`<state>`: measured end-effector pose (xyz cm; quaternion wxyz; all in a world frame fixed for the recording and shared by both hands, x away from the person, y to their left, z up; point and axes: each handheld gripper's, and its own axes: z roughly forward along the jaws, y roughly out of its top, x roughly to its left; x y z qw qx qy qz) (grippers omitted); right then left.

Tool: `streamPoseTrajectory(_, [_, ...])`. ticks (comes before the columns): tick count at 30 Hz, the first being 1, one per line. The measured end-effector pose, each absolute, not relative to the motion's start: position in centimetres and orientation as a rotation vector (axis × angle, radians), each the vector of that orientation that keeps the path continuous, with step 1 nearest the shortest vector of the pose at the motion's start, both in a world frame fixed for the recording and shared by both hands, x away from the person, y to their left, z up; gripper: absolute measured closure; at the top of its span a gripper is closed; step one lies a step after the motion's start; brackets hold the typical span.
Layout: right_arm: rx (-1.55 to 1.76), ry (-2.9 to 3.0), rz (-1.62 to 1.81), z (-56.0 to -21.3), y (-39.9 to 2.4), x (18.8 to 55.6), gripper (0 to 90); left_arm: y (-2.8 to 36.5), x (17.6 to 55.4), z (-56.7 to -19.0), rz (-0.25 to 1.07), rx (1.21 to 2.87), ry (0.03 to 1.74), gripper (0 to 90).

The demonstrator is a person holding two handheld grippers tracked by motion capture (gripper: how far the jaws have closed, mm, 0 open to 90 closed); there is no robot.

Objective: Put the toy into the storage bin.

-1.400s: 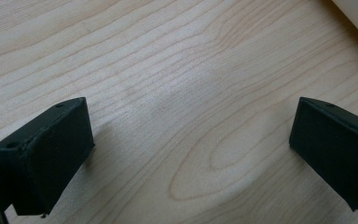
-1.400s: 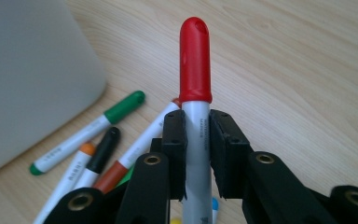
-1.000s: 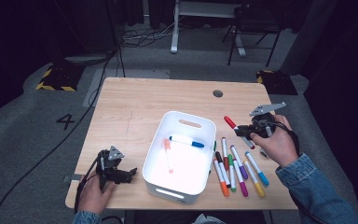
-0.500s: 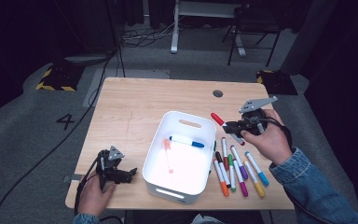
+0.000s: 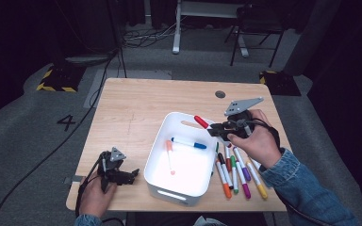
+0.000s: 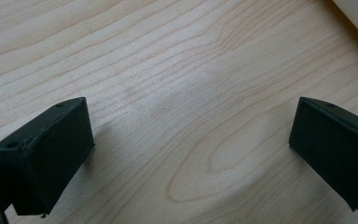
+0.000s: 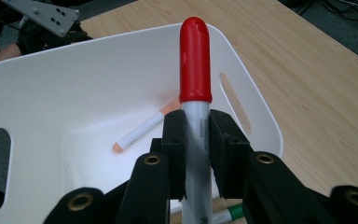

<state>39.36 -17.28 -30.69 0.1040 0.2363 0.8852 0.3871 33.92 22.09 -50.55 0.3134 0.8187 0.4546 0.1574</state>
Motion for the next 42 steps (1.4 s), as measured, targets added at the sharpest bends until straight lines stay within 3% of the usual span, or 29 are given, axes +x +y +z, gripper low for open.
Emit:
streamPoseTrajectory(15, [0.597,2.635,1.214,-30.8,-13.5,39.0,77.0,21.9,33.8,-50.5,0.417,2.153,1.215,0.0])
streamPoseTrajectory(42, [0.530,2.722,0.957,-35.8,-11.8,40.0,77.0,21.8,33.7,-50.5,0.422,2.152,1.220,0.0])
